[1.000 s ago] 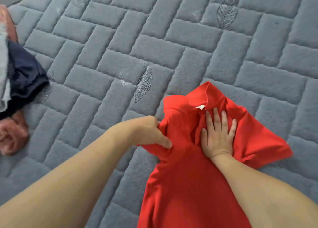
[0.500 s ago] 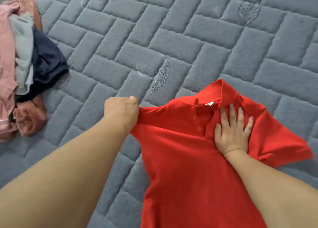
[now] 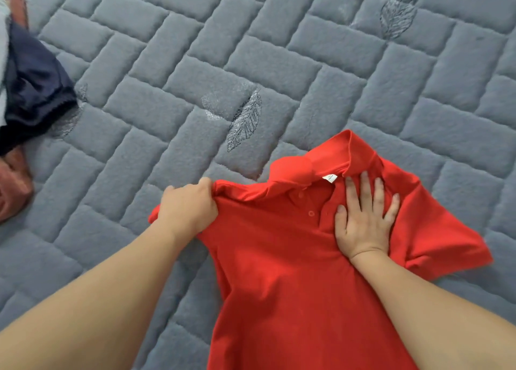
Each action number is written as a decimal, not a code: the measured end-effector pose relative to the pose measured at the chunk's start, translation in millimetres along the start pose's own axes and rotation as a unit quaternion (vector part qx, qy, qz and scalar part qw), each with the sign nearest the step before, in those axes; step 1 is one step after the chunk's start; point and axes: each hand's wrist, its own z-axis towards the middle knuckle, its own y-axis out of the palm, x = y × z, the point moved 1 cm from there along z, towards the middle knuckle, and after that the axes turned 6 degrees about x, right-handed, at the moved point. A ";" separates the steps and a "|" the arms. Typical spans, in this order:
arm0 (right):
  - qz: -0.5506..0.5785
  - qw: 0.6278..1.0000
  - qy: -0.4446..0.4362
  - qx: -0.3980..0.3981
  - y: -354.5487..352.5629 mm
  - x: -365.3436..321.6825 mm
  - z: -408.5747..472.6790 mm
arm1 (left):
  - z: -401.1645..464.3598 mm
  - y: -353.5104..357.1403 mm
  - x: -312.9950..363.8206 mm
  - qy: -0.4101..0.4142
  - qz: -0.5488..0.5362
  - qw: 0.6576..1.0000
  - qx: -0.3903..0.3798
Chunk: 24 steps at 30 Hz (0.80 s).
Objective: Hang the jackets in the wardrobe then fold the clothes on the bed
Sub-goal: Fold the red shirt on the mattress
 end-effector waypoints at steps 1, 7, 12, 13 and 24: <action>0.001 1.000 0.001 0.001 0.0 0.2 0.3 | 1.8 -0.9 -3.2 -0.008 0.062 0.998 -0.015; 0.006 1.000 -0.006 0.009 2.2 2.0 -0.1 | 37.6 -30.6 35.3 0.024 0.090 0.988 0.120; 0.032 0.999 -0.005 0.014 -3.0 1.7 0.1 | 63.8 -44.8 94.5 -0.005 -0.138 0.989 -0.046; 0.053 0.998 -0.001 0.026 -7.5 2.0 -0.9 | 63.3 -40.5 101.0 -0.032 -0.178 0.980 -0.086; 0.123 0.980 0.048 -0.146 -37.1 17.2 121.5 | 41.1 -54.4 124.2 -0.075 -0.519 0.819 0.234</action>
